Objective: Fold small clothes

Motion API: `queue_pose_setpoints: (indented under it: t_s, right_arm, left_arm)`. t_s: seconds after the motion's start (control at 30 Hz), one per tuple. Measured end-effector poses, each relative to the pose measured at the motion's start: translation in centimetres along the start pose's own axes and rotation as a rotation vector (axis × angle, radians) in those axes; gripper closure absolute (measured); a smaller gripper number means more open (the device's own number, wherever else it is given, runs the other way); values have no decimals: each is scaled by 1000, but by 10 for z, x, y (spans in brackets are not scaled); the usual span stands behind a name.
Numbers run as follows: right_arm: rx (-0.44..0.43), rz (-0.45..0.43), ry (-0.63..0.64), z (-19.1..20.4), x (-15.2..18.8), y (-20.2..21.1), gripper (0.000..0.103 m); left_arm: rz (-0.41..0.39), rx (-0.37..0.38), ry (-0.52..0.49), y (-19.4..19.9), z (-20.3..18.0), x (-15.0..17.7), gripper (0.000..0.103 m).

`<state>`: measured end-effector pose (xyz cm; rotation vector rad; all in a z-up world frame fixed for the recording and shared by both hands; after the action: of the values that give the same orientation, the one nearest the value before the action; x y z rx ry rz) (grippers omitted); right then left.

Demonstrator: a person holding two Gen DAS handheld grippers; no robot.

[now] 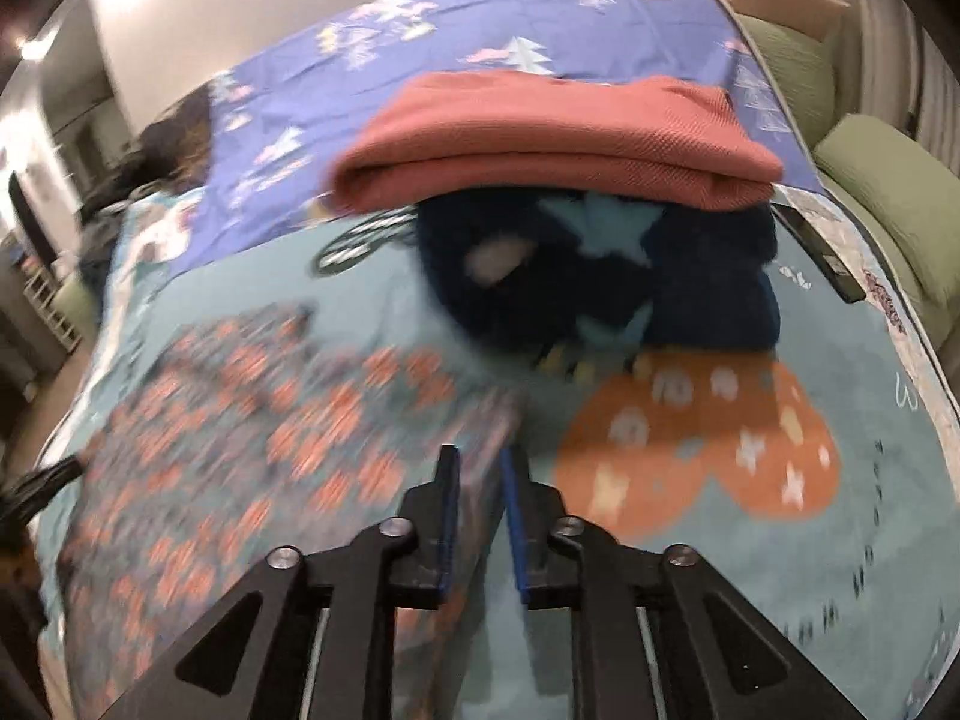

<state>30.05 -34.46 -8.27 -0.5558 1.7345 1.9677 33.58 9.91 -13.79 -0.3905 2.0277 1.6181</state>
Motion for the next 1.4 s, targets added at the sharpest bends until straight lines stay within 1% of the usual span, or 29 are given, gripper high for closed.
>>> queue_pose_setpoints:
  t_s: [0.07,0.1,0.13,0.17,0.2,0.23,0.27,0.3,0.4,0.43,0.47,0.53,0.57,0.6,0.67,0.73,0.77,0.83,0.97,1.07,1.23,1.3,1.4]
  right_arm:
    - [5,0,85,17,21,18,71]
    - [7,3,127,24,30,23,60]
    - [8,5,171,30,39,28,54]
    - [18,9,218,38,49,29,44]
    - [50,23,263,43,59,26,43]
    - [104,38,284,42,66,16,48]
    - [170,51,270,33,69,9,54]
    - [210,71,201,14,72,3,66]
    - [-32,73,-145,-29,75,10,66]
    - [-64,68,-178,-32,76,15,65]
    - [-58,61,-166,-30,80,22,65]
    - [20,40,-90,-21,88,35,65]
    - [43,29,-49,-15,92,43,64]
    - [41,21,-30,-10,97,49,64]
    - [15,9,-33,-4,107,61,62]
    - [-30,7,-58,-1,125,74,56]
    - [-52,12,-66,1,134,78,55]
    - [-73,23,-70,6,148,84,55]
    - [-97,30,-86,13,181,102,55]
    - [-137,38,-112,16,206,111,55]
    - [-165,36,-138,14,235,122,55]
    - [-180,34,-149,13,245,128,55]
    - [-199,37,-160,9,259,138,55]
  left_arm:
    - [-22,3,26,10,4,2,61]
    - [-35,7,32,17,3,4,59]
    - [-44,12,33,24,1,6,54]
    - [-51,15,31,28,-3,9,48]
    - [-54,11,23,32,-6,16,46]
    - [-48,3,15,33,-7,22,45]
    - [-33,-14,8,33,-9,31,45]
    - [-17,-24,9,31,-9,40,45]
    - [27,-18,39,34,-7,72,45]
    - [32,-16,44,38,-6,80,45]
    - [31,-13,49,44,-7,90,45]
    - [19,-2,48,57,-9,102,45]
    - [11,6,44,64,-12,107,45]
    - [3,11,36,71,-15,111,45]
    - [-8,10,34,81,-21,120,44]
    - [-8,29,45,88,-25,129,43]
    - [-6,47,55,92,-28,137,42]
    - [0,55,57,96,-31,148,42]
    - [8,31,29,104,-38,170,41]
    - [13,25,54,108,-38,186,40]
    - [4,31,107,115,-37,215,40]
    - [-2,22,105,121,-38,224,40]
    - [13,19,92,131,-37,240,40]
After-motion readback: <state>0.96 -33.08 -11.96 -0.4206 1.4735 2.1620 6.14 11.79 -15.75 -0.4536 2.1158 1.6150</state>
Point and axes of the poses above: each gripper's, at about its wrist camera, not at the fingertips, and y roughly against the way its jaws point, z to its left, x to its underside, the point moved 6 cm from there along -y, roughly the way its jaws point, and after that the axes turned 3 degrees about z, right-handed, at the moved point
